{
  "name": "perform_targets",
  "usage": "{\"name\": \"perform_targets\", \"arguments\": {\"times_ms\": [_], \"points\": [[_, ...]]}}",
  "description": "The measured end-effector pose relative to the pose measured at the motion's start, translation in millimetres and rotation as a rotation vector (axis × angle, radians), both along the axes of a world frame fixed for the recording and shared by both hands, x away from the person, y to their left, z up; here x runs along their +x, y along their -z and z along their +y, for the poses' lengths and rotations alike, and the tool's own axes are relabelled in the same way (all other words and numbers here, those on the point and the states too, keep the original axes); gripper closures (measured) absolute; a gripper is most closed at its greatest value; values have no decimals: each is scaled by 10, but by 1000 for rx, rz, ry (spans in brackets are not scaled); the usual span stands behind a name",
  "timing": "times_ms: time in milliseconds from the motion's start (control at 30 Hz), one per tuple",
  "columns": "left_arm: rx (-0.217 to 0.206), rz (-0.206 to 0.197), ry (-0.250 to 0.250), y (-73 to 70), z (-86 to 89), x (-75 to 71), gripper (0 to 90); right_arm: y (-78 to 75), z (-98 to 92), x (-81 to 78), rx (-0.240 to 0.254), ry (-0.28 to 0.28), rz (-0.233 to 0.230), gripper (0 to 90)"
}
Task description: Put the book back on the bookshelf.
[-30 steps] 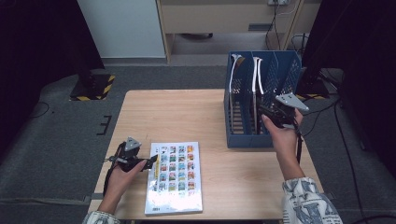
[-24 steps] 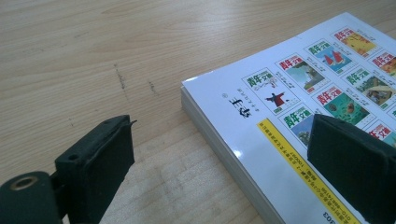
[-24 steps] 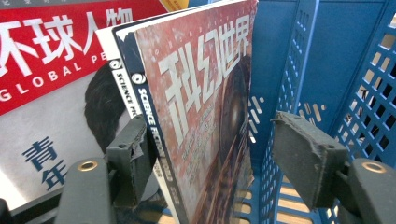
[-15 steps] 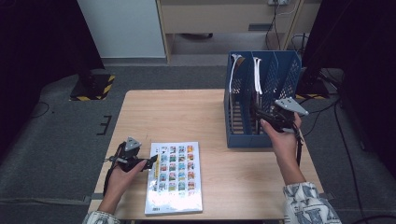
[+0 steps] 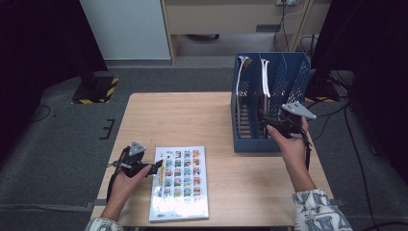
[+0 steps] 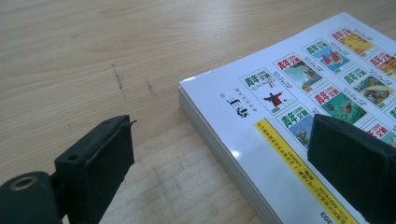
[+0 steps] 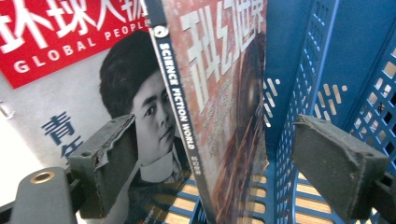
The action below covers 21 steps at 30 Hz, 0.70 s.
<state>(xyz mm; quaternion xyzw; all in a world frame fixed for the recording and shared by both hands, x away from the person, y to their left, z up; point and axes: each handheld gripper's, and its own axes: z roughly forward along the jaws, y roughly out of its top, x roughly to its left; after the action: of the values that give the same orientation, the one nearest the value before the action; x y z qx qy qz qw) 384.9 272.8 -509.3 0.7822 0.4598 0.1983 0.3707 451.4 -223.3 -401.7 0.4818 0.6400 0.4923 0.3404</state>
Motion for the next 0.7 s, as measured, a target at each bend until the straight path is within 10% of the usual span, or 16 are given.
{"name": "perform_targets", "arguments": {"times_ms": [700], "points": [[-9, 9, 12, 8, -39, -22, 66, 143, 8, -364, -20, -128, 16, 108]]}}
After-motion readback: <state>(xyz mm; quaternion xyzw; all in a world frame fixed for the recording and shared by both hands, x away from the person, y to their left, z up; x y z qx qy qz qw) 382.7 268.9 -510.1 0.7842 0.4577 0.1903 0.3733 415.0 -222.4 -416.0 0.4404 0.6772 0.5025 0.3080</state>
